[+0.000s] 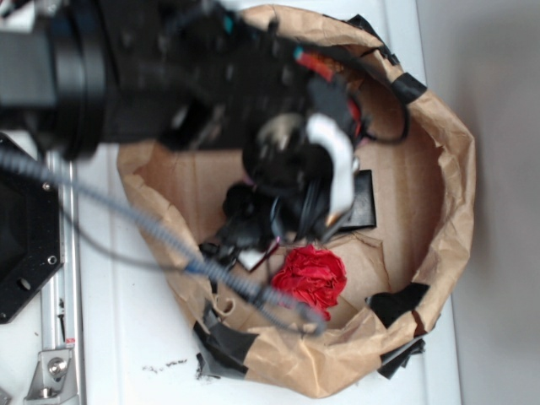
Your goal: Grab the red paper.
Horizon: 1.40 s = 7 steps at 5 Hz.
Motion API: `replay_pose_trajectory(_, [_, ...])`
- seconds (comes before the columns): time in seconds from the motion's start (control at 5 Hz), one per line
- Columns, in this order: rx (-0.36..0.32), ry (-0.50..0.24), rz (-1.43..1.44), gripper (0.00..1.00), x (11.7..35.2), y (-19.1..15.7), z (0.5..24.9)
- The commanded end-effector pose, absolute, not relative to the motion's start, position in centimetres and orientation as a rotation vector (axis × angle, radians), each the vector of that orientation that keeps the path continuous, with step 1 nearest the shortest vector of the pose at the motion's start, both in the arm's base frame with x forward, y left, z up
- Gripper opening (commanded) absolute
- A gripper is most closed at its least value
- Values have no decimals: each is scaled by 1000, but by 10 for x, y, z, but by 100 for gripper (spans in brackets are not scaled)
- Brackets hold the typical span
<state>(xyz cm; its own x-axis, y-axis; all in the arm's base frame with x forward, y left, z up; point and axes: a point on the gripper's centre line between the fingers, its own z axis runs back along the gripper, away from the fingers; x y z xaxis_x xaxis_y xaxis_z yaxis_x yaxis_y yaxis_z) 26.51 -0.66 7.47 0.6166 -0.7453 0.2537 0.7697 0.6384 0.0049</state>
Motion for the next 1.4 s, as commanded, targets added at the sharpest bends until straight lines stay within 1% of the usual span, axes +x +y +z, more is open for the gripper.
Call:
replay_pose_trajectory(0.0, [-141,-296,-1121,100,261,-65,56])
replay_pose_trajectory(0.2, [-170,-294,-1132,100,263,-81,37])
replay_pose_trajectory(0.4, [-168,-305,-1127,62,264,-89,27])
replay_pose_trajectory(0.6, [-145,-315,-1075,0,270,-84,30])
replay_pose_trajectory(0.8, [-152,-275,-937,0,278,-66,46])
replay_pose_trajectory(1.0, [-181,-310,-844,0,286,-46,70])
replay_pose_trajectory(1.2, [-239,-375,-764,100,291,-12,104])
